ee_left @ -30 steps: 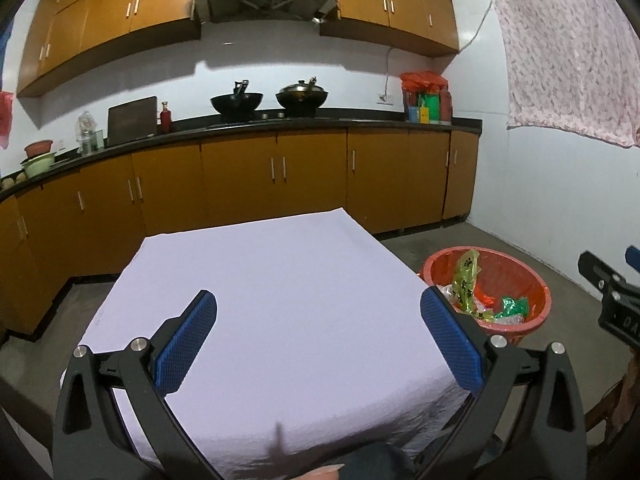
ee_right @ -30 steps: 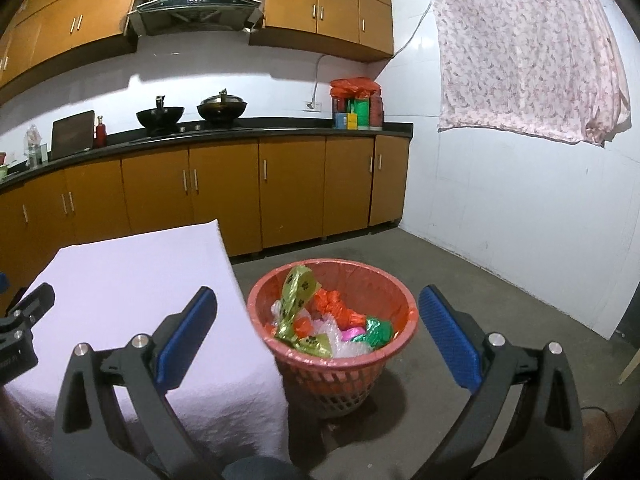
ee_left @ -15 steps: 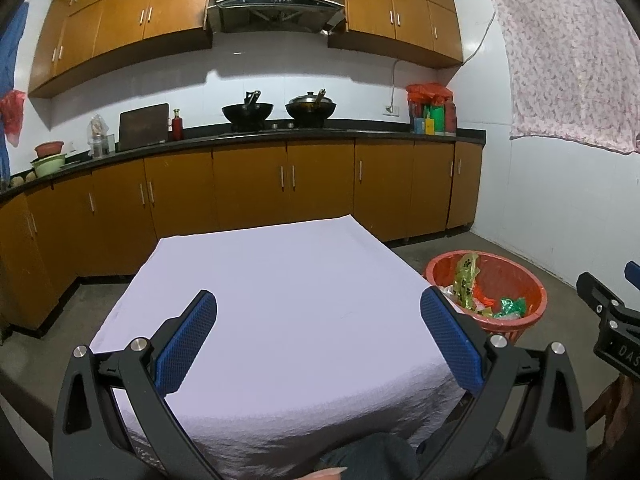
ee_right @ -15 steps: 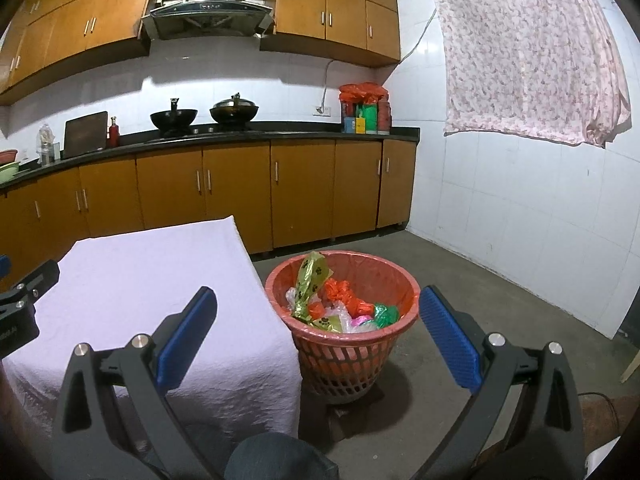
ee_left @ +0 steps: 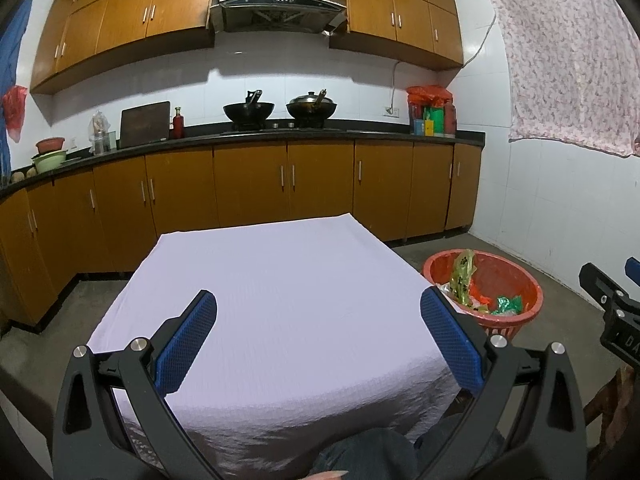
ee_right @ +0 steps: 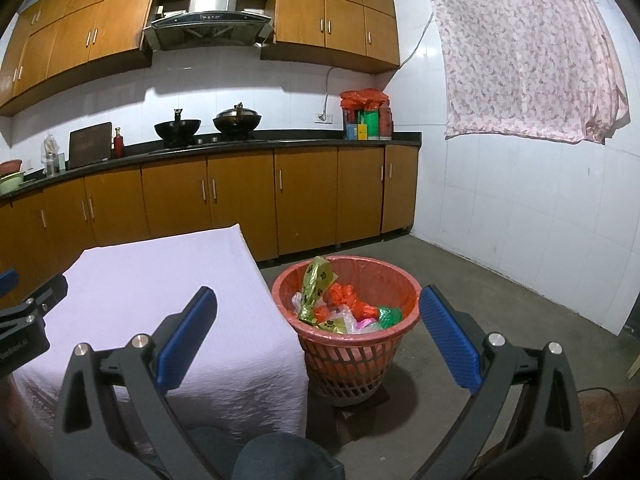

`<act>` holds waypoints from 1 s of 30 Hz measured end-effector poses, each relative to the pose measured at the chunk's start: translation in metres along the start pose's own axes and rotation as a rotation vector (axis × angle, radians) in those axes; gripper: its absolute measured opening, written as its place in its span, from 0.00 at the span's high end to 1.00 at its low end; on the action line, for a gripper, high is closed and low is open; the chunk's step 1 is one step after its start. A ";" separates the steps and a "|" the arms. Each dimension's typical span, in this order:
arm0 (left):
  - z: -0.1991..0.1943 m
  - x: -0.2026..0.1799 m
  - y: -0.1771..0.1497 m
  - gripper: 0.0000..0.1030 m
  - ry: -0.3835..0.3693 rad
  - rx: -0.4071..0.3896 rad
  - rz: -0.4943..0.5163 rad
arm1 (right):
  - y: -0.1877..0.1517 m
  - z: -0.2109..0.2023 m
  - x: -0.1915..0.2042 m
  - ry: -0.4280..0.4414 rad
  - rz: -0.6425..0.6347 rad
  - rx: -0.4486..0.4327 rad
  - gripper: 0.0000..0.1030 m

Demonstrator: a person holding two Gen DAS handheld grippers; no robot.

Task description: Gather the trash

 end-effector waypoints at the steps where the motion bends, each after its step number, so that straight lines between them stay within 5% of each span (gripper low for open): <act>1: -0.001 0.001 -0.002 0.02 0.000 0.000 0.000 | 0.000 0.000 0.000 -0.001 -0.001 0.000 0.04; 30: -0.013 0.000 -0.006 0.02 -0.010 -0.016 0.012 | -0.005 -0.006 -0.003 0.008 0.015 -0.001 0.04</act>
Point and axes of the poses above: each gripper's, at about its wrist camera, not at the fingertips, and z roughly the way its jaws point, x to its left, y to its top, the point moved 6 cm from there along z, roughly the way its jaws point, and after that the axes turned 11 degrees about y, right-handed, at the moved point
